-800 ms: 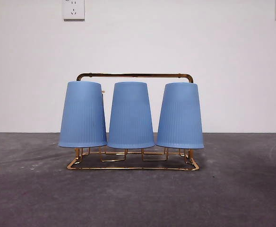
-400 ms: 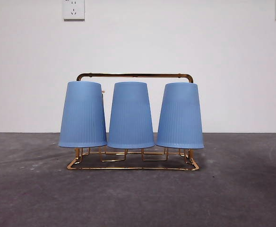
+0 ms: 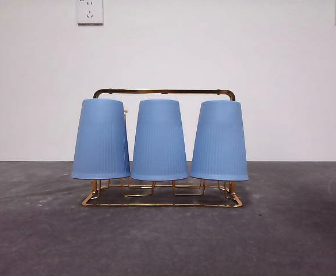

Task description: Pick the top cup and place it on cupholder, pick up the mid cup and place it on cupholder, last pick the bottom cup and place it on cupholder.

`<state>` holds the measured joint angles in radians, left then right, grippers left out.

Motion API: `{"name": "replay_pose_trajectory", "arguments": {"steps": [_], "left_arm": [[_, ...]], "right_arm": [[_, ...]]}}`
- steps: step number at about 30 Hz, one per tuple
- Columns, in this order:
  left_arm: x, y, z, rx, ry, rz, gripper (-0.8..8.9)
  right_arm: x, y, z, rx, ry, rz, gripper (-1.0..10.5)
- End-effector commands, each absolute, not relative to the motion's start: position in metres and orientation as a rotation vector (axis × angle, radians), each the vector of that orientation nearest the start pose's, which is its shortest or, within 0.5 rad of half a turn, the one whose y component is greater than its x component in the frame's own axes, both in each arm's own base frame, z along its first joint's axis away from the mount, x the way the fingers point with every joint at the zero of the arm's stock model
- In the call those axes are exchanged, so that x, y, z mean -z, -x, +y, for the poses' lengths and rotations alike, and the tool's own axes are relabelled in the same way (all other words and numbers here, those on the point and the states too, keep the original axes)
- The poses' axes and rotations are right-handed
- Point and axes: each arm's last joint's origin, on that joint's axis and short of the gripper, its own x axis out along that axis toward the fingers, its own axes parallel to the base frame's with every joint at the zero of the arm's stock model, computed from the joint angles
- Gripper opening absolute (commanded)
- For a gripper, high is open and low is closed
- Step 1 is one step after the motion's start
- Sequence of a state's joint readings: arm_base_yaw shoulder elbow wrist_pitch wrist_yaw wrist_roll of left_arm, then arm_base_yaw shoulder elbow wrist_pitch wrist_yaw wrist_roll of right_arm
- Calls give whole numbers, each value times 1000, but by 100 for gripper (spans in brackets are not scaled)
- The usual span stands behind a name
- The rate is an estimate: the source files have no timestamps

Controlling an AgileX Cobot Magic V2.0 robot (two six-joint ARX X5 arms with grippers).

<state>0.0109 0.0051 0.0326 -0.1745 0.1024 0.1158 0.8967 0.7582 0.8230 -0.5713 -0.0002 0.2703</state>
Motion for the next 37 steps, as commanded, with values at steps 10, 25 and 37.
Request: {"name": "replay_pose_trajectory", "arguments": {"steps": [10, 25, 37], "left_arm": [[-152, -96, -2, 96, -102, 150, 15], [-152, -96, -2, 96, -102, 150, 15], [-152, -96, -2, 96, -102, 150, 15]], "right_arm": [[-318, -95, 122, -814, -34, 574, 8], [-332, -101, 77, -548, -25, 272, 8], [-260, -102, 17, -118, -91, -31, 8]]}}
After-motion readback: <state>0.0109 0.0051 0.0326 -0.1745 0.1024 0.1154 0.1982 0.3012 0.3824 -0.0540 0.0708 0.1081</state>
